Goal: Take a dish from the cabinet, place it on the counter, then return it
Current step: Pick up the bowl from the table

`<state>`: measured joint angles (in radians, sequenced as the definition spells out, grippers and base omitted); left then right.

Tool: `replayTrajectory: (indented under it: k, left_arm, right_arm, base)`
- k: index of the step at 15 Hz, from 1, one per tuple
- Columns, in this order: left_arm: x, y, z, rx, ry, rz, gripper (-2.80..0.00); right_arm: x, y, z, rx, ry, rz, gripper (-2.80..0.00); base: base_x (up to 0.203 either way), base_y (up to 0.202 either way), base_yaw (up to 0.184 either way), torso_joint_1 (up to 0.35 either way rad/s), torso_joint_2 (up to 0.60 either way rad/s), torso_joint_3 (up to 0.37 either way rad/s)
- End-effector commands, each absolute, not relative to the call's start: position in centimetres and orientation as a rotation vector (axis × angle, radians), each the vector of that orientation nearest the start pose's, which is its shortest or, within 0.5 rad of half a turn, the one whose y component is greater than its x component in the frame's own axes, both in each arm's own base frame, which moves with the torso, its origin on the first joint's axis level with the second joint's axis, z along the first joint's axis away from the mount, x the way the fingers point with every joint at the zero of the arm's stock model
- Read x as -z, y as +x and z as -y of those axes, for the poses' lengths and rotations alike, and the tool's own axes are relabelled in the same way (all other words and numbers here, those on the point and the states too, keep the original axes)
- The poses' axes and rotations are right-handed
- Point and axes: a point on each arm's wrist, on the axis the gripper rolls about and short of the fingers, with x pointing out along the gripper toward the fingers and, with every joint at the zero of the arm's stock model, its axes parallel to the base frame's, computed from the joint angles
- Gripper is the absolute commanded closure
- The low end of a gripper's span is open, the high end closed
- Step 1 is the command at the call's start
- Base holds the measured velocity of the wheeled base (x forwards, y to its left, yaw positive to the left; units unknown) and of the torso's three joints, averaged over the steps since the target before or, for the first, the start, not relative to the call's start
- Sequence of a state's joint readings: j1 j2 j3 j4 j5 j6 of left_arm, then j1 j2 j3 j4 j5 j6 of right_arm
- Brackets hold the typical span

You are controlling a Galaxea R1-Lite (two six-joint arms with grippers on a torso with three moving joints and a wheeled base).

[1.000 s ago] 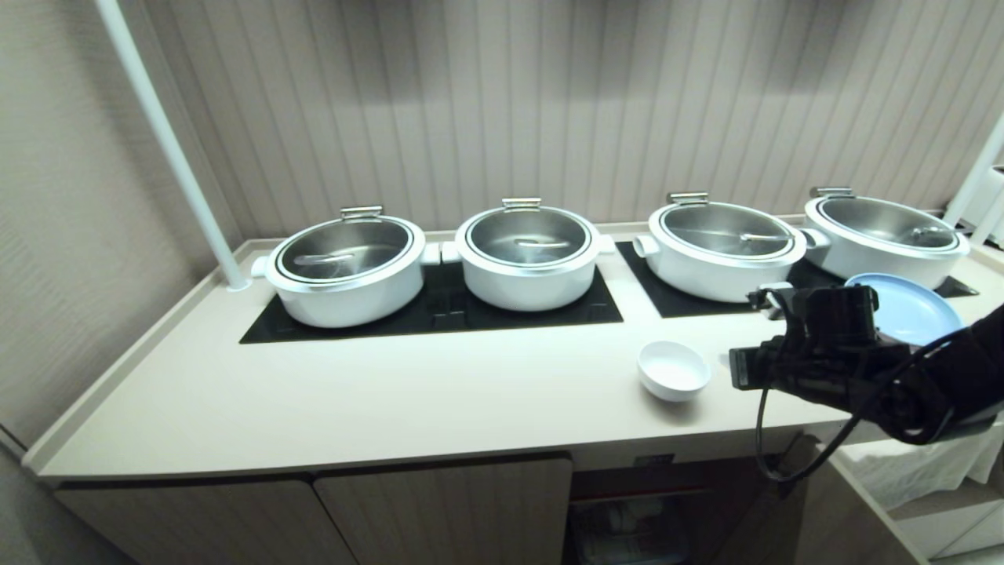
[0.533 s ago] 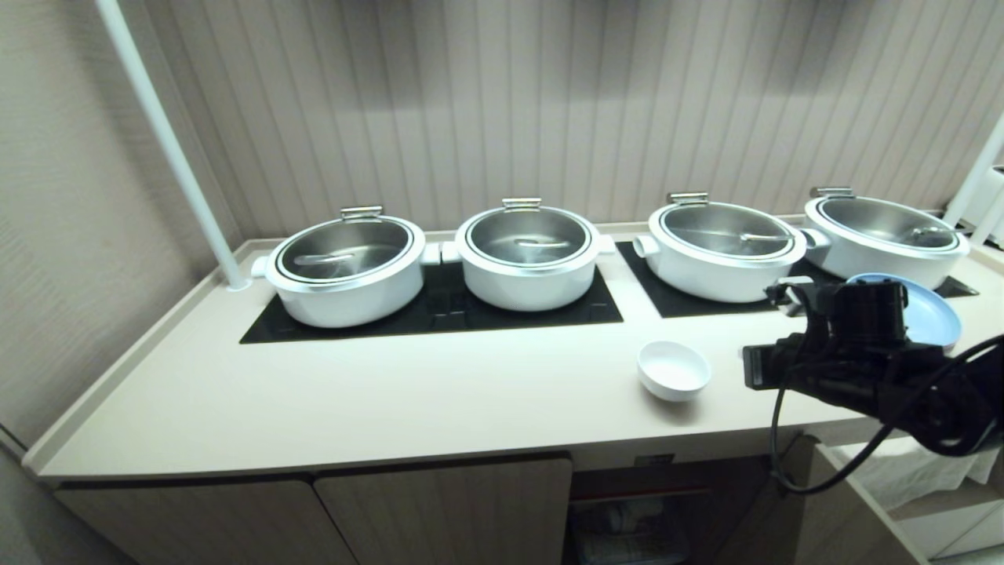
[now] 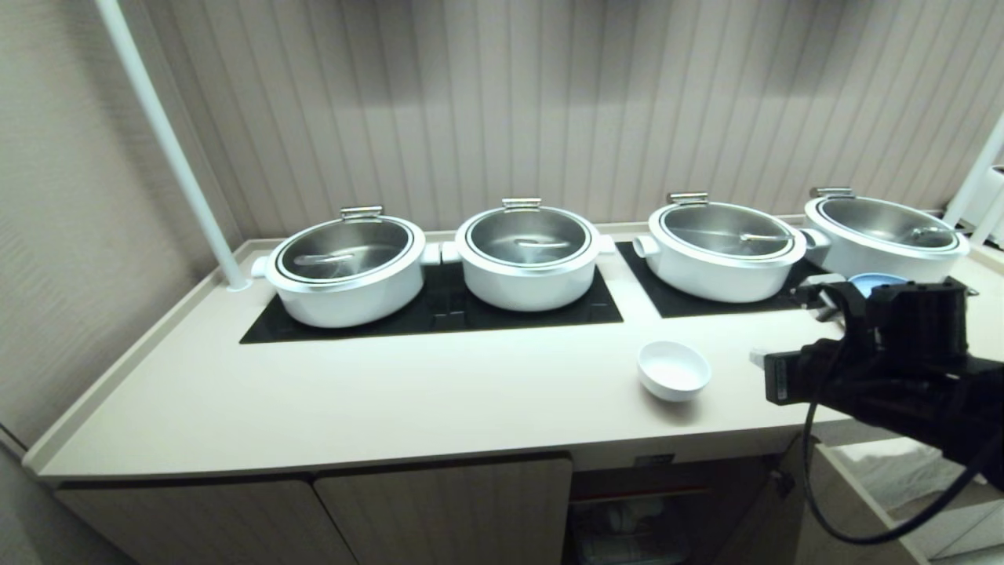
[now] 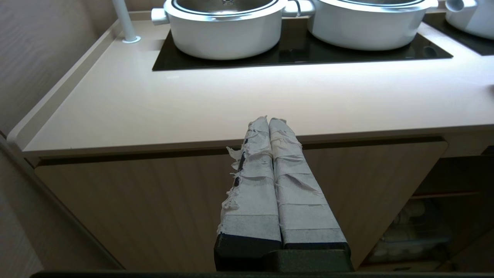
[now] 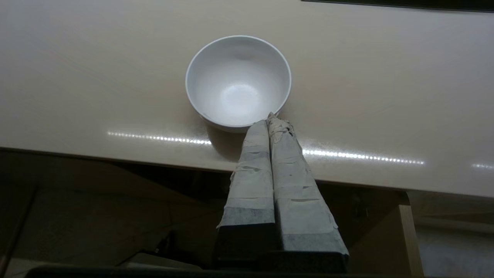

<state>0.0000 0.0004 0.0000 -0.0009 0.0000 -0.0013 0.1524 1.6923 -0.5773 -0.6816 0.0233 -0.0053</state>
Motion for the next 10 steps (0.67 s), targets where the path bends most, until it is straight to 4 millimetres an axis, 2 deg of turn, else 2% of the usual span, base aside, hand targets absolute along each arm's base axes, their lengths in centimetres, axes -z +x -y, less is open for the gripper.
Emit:
replayTrajectory:
  k: [1,6,10]
  left_arm:
    - [-7.6,-2.3,0.0,0.0,-0.001,0.0,0.0]
    - [-7.6,-2.3,0.0,0.0,-0.002,0.002,0.0]
    - [-7.6,-2.3,0.0,0.0,-0.002,0.002,0.0]
  right_arm:
    - [-14.3,24.6,-4.4,-0.201,-0.034,-0.391,0.0]
    - [-13.1,18.5,-3.8,-0.229,-0.043,-0.421,0.0]
    - [-12.1,14.7,-2.8,-0.206,-0.044,-0.431,0.0]
  base:
    - [0.0,0.0,0.0,0.0,0.0,0.0]
    - [0.0,0.0,0.0,0.0,0.0,0.0]
    - [0.0,0.0,0.0,0.0,0.0,0.0]
